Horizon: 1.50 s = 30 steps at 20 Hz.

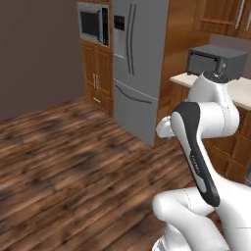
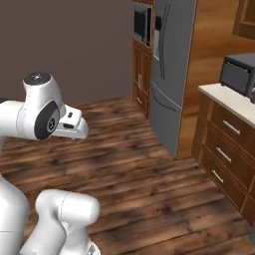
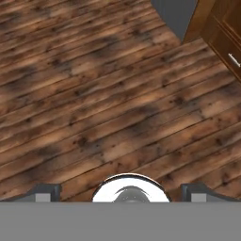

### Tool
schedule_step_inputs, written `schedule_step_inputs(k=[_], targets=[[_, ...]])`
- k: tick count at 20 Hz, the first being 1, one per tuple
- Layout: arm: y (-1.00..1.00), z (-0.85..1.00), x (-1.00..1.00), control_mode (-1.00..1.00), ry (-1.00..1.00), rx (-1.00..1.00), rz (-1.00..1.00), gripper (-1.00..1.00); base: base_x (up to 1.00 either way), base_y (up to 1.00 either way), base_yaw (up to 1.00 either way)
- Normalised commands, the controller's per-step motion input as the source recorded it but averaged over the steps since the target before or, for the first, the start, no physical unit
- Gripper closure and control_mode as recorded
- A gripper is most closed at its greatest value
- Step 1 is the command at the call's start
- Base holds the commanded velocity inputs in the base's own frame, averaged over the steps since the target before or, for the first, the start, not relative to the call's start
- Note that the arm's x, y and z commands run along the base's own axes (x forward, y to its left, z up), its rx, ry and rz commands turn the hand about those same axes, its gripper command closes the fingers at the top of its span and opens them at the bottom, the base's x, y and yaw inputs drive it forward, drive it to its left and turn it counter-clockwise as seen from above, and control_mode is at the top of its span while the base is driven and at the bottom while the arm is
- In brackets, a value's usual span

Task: Navigate to the fridge.

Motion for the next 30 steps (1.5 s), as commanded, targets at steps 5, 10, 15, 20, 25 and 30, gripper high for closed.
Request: schedule_step_inputs(k=[5, 10, 15, 20, 25, 30], targets=[[0.00, 0.00, 0.00, 1.00, 0.00, 0.00, 0.00, -1.00, 1.00, 0.00, -0.09], [0.00, 0.00, 0.00, 1.00, 0.00, 0.00, 0.00, -1.00, 1.00, 0.00, -0.41], [0.00, 0.00, 0.00, 1.00, 0.00, 0.00, 0.00, -1.00, 1.00, 0.33, -0.52], [0.00, 0.00, 0.00, 1.00, 0.00, 0.00, 0.00, -1.00, 1.00, 0.60, -0.58], [0.00, 0.00, 0.00, 1.00, 0.00, 0.00, 0.00, -1.00, 1.00, 0.78, -0.64], [0.00, 0.00, 0.00, 1.00, 0.00, 0.00, 0.00, -1.00, 1.00, 0.92, -0.65]])
